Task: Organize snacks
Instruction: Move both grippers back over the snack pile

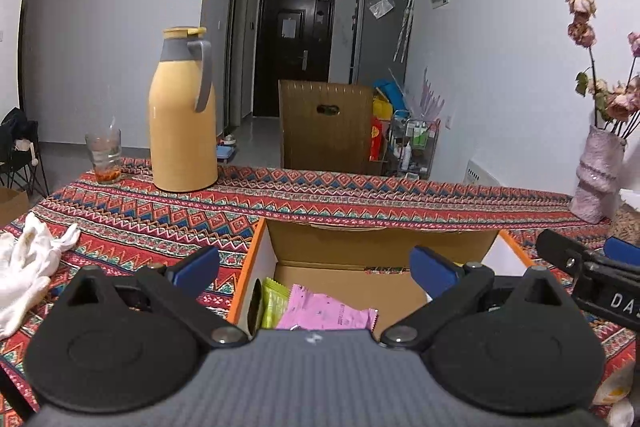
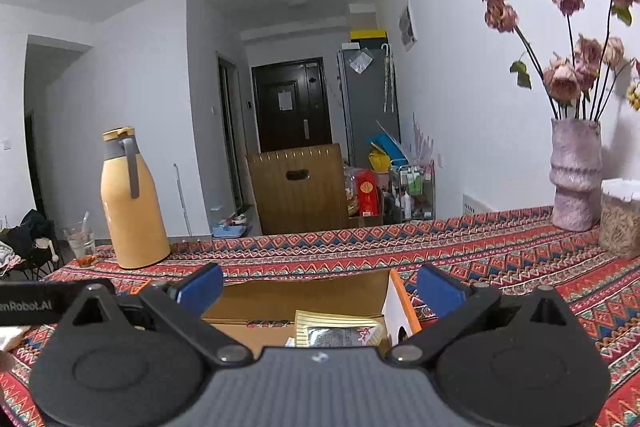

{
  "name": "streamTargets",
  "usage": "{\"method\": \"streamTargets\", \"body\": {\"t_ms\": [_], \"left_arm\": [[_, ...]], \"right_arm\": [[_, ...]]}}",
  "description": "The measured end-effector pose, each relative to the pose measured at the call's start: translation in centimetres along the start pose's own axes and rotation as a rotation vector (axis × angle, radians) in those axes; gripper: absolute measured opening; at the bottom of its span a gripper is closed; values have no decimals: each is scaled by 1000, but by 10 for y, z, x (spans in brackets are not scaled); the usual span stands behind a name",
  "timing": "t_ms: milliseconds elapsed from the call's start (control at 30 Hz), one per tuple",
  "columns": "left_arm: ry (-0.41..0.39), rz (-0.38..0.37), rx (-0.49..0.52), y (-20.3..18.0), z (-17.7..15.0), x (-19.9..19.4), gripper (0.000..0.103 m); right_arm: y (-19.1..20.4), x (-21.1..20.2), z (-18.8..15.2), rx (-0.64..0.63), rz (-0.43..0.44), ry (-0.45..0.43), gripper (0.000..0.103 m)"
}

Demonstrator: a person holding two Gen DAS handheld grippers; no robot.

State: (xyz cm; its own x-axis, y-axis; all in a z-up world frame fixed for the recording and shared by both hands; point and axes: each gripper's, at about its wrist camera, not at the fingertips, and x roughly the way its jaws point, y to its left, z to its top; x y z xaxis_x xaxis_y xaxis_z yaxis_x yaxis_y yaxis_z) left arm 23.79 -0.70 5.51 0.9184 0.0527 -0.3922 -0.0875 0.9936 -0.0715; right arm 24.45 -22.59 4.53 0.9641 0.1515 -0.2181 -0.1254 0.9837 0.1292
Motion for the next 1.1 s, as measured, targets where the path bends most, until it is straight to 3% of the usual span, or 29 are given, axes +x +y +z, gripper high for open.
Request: {"method": "streamTargets", "body": {"t_ms": [467,1100], "left_arm": [[-38,-3,19,15,-19,-73,103],[77,38,16,57,-84,-100,103]], "right_arm": [[9,-76,-15,-18,25,-7,103],[-2,-128,-79,-36,-13,135,103]]}}
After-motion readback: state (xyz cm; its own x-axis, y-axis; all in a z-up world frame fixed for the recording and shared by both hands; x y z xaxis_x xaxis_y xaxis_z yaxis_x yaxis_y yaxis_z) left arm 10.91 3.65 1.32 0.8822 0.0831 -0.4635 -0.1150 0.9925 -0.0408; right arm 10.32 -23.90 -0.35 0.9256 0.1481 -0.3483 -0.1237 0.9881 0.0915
